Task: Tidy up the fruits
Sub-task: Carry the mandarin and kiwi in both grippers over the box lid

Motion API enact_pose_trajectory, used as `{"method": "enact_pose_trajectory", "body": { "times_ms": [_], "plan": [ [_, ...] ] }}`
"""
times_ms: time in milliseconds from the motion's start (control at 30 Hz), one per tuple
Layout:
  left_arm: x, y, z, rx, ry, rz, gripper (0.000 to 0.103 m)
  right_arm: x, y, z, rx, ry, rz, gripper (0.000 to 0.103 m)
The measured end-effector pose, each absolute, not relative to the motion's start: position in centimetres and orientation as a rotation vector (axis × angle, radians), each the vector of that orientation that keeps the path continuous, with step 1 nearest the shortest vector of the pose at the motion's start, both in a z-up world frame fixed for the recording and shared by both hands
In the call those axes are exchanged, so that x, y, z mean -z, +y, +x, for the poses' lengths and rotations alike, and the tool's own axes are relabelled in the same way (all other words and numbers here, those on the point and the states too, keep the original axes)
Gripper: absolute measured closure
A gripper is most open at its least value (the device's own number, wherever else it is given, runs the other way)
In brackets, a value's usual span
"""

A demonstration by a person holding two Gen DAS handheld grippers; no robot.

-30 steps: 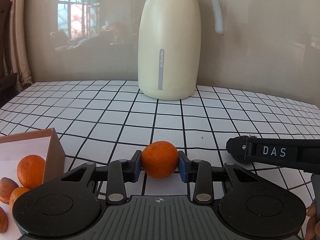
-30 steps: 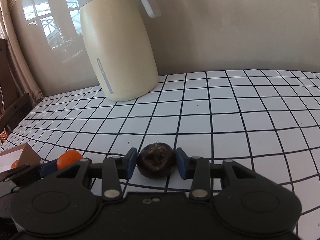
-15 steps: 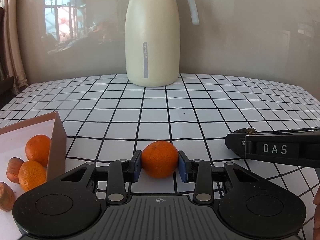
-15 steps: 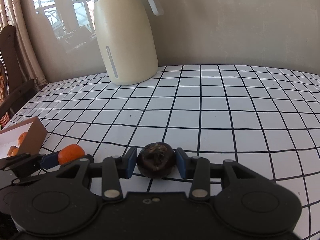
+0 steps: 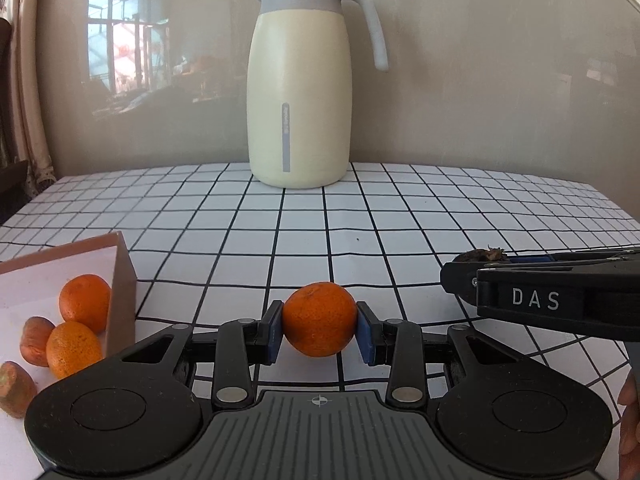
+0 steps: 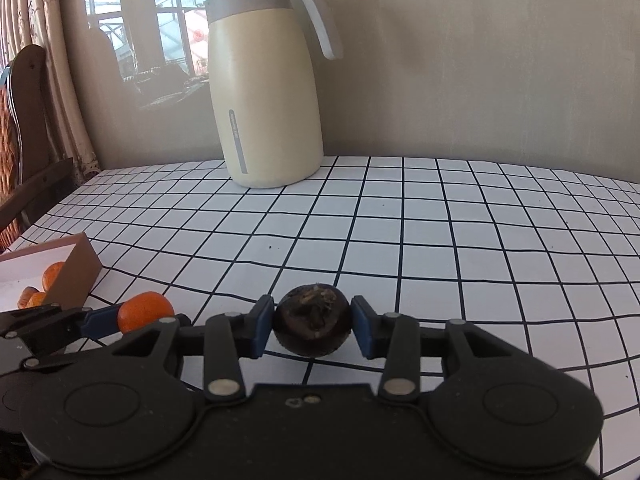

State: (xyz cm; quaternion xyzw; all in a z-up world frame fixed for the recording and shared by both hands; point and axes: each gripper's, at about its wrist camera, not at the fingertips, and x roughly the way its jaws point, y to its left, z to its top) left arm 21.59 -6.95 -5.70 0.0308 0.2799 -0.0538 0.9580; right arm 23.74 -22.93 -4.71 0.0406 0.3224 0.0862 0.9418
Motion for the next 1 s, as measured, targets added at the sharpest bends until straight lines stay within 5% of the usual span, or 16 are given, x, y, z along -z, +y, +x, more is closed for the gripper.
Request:
{"method": "enact_pose_trajectory", "body": {
  "times_ms": [1000],
  "plan": [
    [0.4,7.2,9.0,-0.114,0.419,-0.010,0.065,-0.2,-10.1,14.7,-0.521,0.518,0.083,0.070]
  ]
}}
